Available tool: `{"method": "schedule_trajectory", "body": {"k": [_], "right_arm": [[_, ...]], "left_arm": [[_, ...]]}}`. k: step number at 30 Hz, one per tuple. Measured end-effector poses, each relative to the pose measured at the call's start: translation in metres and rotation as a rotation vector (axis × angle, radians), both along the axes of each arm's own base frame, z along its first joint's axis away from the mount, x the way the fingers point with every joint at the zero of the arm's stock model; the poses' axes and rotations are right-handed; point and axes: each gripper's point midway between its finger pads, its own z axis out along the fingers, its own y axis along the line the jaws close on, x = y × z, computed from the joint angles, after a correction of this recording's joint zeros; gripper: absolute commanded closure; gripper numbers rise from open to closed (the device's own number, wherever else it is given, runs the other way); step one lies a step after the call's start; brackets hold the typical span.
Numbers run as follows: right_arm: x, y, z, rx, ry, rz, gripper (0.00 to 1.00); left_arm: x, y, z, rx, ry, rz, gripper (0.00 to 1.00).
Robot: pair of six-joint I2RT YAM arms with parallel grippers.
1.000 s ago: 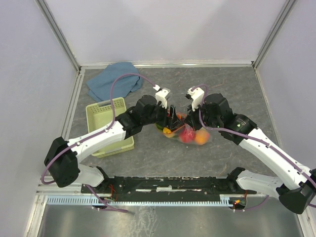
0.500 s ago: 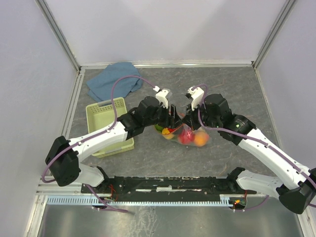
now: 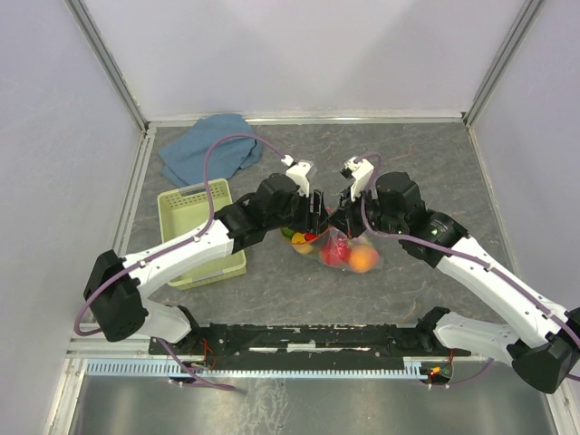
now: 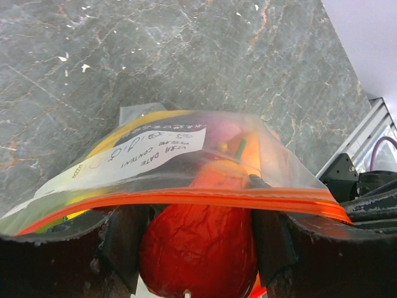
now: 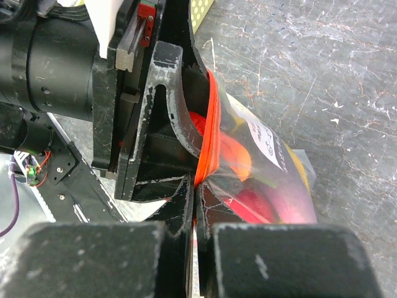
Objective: Place the food in the zip-top bag and seal the zipper
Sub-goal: Place the fake fruit in the zipper food storage bag.
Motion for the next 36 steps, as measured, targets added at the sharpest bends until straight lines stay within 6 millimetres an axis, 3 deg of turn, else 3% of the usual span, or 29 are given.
{"method": "schedule_trajectory", "body": {"k": [11, 17, 26, 31, 36], "right_arm": [[0.001, 0.000, -0.014, -0.004, 0.011, -0.010, 0.98], [0.002, 0.000, -0.022, -0.003, 0.016, -0.021, 0.98], [0.004, 0.001, -0.022, 0.005, 0.017, -0.032, 0.98], [0.006, 0.000, -0.023, 0.002, 0.018, -0.043, 0.98], [0.006, 0.000, -0.024, 0.001, 0.019, -0.044, 0.98]], "left_arm": [[0.001, 0.013, -0.012, 0.080, 0.007, 0.064, 0.20], [0.014, 0.024, -0.013, 0.116, -0.030, 0.147, 0.22], [0.017, 0.026, -0.011, 0.117, -0.041, 0.166, 0.19], [0.013, 0.039, 0.003, 0.113, -0.062, 0.193, 0.19], [0.006, 0.066, 0.028, 0.098, -0.083, 0.256, 0.23]]}}
